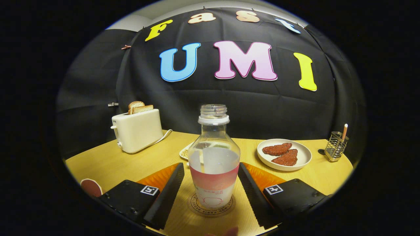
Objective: Take the bottle from table, then pour the juice into the cup, finally place the bottle on the coaster
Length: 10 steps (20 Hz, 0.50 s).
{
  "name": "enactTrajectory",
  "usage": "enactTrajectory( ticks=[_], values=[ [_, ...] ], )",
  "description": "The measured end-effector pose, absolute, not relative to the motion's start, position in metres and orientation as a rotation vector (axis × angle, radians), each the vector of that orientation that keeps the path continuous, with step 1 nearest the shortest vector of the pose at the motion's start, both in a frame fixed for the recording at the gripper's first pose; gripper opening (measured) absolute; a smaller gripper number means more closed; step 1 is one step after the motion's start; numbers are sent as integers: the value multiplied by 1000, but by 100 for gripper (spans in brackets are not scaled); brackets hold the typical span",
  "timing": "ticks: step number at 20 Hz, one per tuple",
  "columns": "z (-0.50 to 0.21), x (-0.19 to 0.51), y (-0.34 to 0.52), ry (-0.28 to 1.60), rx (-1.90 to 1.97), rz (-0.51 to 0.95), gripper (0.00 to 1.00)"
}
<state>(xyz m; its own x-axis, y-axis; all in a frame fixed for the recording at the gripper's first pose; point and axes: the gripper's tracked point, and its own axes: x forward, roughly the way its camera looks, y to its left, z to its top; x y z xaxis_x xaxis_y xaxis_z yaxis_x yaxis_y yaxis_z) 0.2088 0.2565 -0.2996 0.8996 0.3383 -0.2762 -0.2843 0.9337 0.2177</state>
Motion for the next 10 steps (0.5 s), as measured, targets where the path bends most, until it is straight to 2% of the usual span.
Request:
enactTrajectory(
  ticks=[10],
  values=[
    [-258, 168, 248, 319, 149, 335, 100]
  ],
)
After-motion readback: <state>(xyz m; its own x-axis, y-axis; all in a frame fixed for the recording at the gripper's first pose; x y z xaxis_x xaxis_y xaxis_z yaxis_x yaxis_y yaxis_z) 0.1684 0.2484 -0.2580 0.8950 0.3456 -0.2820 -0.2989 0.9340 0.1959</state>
